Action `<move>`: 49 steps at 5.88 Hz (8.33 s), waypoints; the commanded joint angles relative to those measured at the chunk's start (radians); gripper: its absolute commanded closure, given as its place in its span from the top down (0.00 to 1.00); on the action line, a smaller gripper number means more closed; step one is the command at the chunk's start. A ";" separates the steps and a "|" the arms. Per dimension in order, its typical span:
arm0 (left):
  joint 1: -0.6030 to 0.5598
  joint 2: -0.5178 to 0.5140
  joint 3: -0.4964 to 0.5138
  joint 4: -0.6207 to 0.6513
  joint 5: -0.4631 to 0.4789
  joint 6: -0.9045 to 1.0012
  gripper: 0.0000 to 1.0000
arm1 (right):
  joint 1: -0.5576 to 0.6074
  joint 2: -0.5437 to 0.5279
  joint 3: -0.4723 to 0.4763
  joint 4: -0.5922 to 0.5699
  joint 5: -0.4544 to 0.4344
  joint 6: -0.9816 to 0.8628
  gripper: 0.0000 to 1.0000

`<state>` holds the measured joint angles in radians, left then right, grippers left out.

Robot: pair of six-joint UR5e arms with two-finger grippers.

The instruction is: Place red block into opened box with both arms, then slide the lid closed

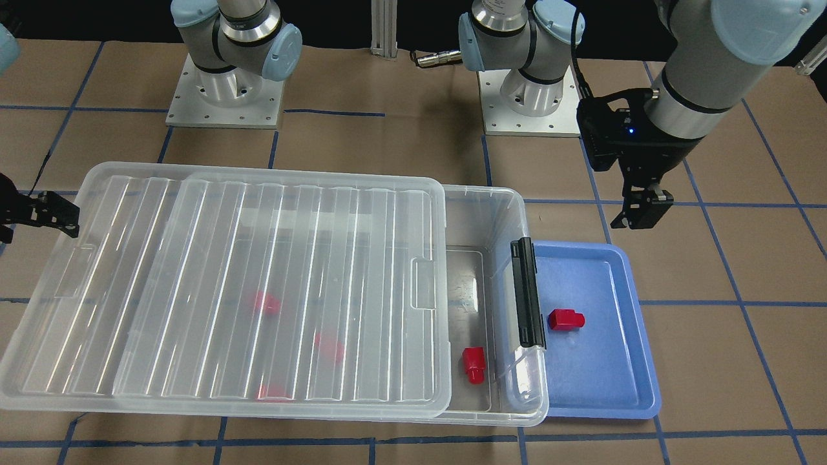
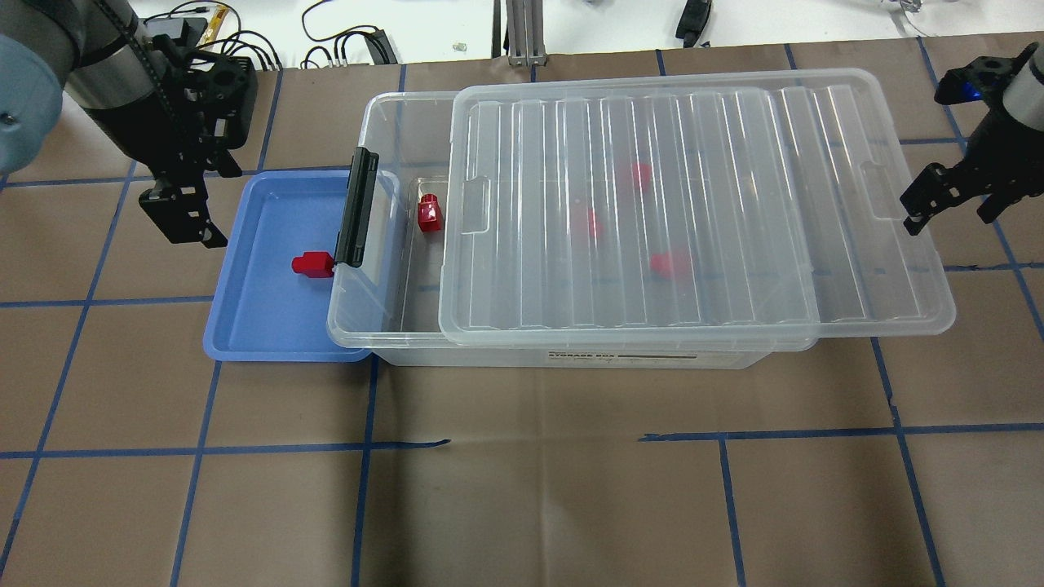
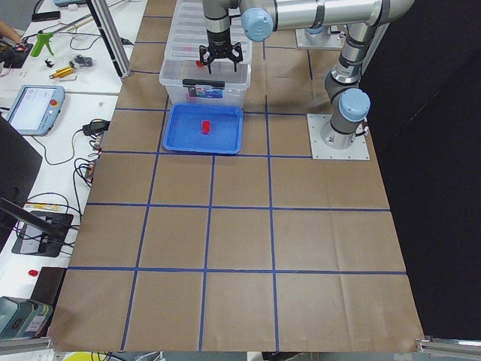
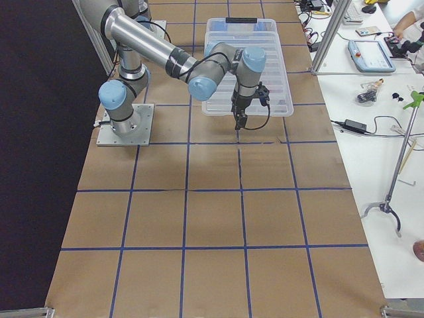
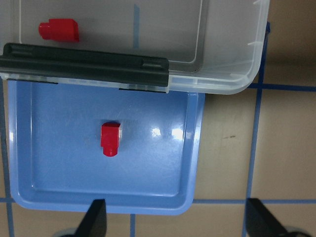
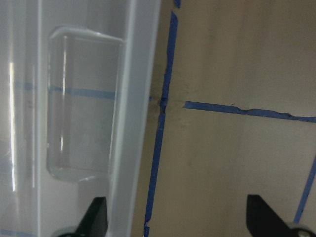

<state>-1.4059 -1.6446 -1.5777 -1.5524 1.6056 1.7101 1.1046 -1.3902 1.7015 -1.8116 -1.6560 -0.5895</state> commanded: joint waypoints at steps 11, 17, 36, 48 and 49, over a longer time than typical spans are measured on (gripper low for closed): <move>0.010 -0.439 -0.228 0.695 -0.010 0.111 0.81 | -0.054 0.013 -0.155 0.151 -0.001 0.026 1.00; -0.004 -0.174 -0.194 0.450 -0.010 0.038 0.04 | 0.376 -0.171 -0.151 0.325 0.140 0.700 1.00; -0.326 -0.085 -0.038 0.173 -0.081 -0.438 0.96 | 0.318 -0.158 -0.146 0.302 0.120 0.536 1.00; -0.150 0.075 0.045 -0.075 -0.019 -1.667 0.98 | -0.195 0.122 -0.106 0.018 0.080 0.068 1.00; -0.150 0.077 0.045 -0.071 -0.024 -1.669 0.97 | -0.186 0.120 -0.106 0.018 0.099 0.071 1.00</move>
<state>-1.5560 -1.5693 -1.5323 -1.6265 1.5850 0.0410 0.9119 -1.2681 1.5937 -1.7938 -1.5775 -0.5270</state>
